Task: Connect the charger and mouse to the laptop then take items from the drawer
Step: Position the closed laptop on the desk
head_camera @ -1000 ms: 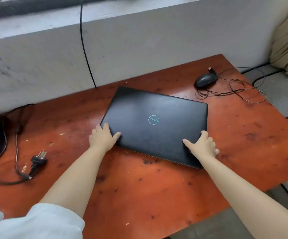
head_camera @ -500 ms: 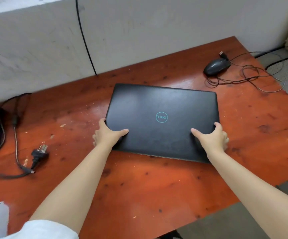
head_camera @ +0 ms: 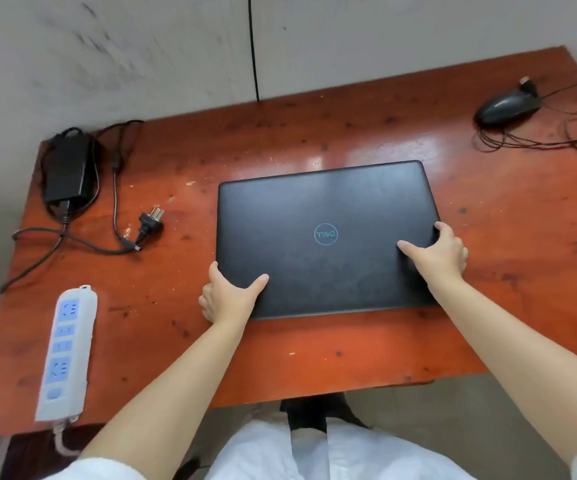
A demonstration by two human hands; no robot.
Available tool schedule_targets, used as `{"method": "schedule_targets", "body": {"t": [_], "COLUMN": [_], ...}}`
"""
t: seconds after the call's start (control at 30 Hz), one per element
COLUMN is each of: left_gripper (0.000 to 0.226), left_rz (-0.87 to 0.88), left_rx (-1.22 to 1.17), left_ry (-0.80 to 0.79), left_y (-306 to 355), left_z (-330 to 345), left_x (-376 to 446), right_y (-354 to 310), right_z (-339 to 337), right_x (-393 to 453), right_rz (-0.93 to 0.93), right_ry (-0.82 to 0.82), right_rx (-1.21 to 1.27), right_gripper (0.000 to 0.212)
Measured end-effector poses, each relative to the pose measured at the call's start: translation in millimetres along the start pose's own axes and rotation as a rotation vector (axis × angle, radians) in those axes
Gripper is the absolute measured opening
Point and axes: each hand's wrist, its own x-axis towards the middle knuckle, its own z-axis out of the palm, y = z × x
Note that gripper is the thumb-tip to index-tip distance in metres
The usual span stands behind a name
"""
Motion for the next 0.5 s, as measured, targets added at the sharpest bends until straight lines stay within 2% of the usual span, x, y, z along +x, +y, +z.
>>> {"method": "schedule_targets", "body": {"t": [0.27,0.37,0.5], "left_gripper": [0.094,0.094,0.088], "left_rz": [0.024,0.026,0.066], "left_rx": [0.011,0.063,0.122], "left_ry": [0.005,-0.009,-0.022], "left_y": [-5,-3,-3], "left_z": [3,2,-3], "left_x": [-9,-10,-10], "right_y": [2,0,-6], "right_z": [-6,-1,19], "right_x": [4,-6,-31], "right_rz": [-0.077,-0.085,-0.251], "right_ry": [-0.065,-0.058,-0.038], "right_rx": [-0.134,-0.237,-0.413], "right_gripper": [0.072,0.065,0.051]}}
